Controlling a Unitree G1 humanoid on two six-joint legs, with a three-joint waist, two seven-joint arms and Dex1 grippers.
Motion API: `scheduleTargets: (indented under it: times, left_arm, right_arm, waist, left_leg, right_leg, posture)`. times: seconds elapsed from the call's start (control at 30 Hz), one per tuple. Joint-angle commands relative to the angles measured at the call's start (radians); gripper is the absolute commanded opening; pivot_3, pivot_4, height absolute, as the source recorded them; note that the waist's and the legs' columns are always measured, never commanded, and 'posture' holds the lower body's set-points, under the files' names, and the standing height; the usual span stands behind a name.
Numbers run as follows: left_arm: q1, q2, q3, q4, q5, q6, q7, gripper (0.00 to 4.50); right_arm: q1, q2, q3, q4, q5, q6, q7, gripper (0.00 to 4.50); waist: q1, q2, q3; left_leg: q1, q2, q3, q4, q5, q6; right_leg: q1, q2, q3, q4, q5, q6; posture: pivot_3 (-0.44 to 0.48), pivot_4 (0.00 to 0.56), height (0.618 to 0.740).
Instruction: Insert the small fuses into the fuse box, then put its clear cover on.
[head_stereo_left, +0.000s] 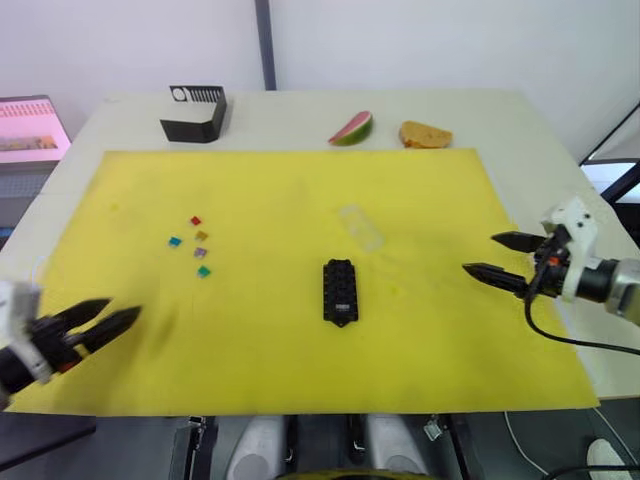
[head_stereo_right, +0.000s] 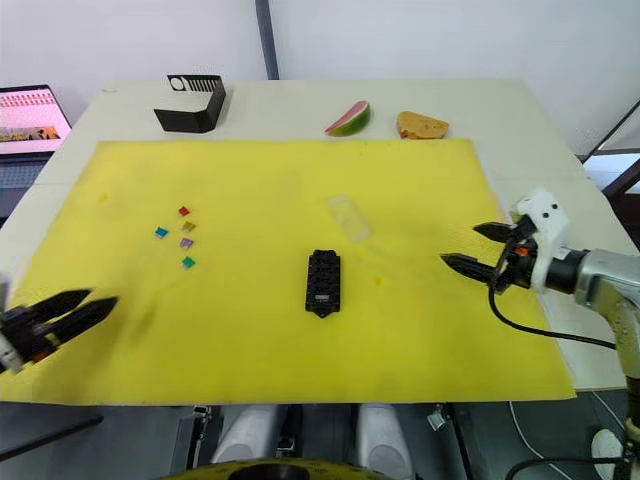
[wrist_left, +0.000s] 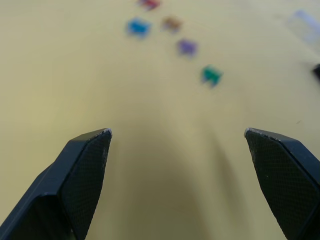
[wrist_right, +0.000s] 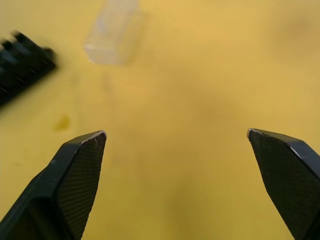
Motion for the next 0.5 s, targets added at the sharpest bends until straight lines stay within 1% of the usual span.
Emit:
scheduleTargets:
  times: [0.03,0.17,0.3,0.37,0.43,0.5]
  left_arm:
    - [-0.006,0.035,0.044,0.053,-0.004,-0.027,-0.025,4.5]
    - [-0.093,0.057,0.051,0.114,-0.111,0.092,-0.004,4.5]
    - [-0.214,0.105,-0.03,0.158,-0.143,0.213,0.042,4.5]
    - [-0.327,0.112,-0.047,0.222,-0.21,0.334,0.083,4.5]
    - [-0.435,0.1,-0.038,0.31,-0.266,0.451,0.138,4.5]
    - [-0.507,0.088,-0.033,0.381,-0.283,0.519,0.184,4.5]
  right_arm:
    - [-0.018,-0.017,-0.027,0.021,-0.016,-0.058,0.011,4.49]
    - [-0.069,0.011,0.031,-0.022,-0.006,-0.06,-0.005,4.49]
    - [-0.158,0.06,0.142,-0.102,0.027,-0.037,0.005,4.49]
    - [-0.238,0.126,0.252,-0.161,0.027,-0.05,0.01,4.49]
    - [-0.305,0.202,0.354,-0.192,0.001,-0.078,0.002,4.49]
    - [-0.356,0.264,0.414,-0.194,-0.015,-0.088,-0.012,4.49]
  waist:
    - [0.004,0.0,0.0]
    - [-0.003,0.0,0.0]
    - [-0.008,0.0,-0.001]
    - [-0.01,0.001,-0.001]
    - [-0.012,0.001,-0.001]
    - [-0.012,0.001,-0.001]
  left_leg:
    - [0.0,0.0,0.0,0.0,0.0,0.0]
    - [0.003,0.0,0.0,0.0,-0.001,0.001]
    - [0.003,0.0,0.0,-0.002,-0.001,0.0]
    - [0.003,0.0,0.0,-0.003,0.0,-0.001]
    - [0.003,0.0,0.0,-0.004,0.001,-0.002]
    - [0.002,0.0,0.0,-0.004,0.001,-0.002]
  right_leg:
    - [0.001,0.0,0.0,-0.001,0.0,-0.001]
    - [0.003,-0.001,0.0,-0.001,0.0,-0.001]
    - [0.002,-0.001,0.0,0.0,0.002,0.003]
    - [0.001,-0.001,0.0,0.0,0.002,0.003]
    - [0.0,0.0,0.0,0.001,0.002,0.003]
    - [-0.003,0.0,0.0,0.002,0.002,0.003]
  posture:
    - [0.0,0.15,0.74]
    - [0.0,0.15,0.74]
    - [0.0,0.15,0.74]
    - [0.0,0.15,0.74]
    - [0.0,0.15,0.74]
    - [0.0,0.15,0.74]
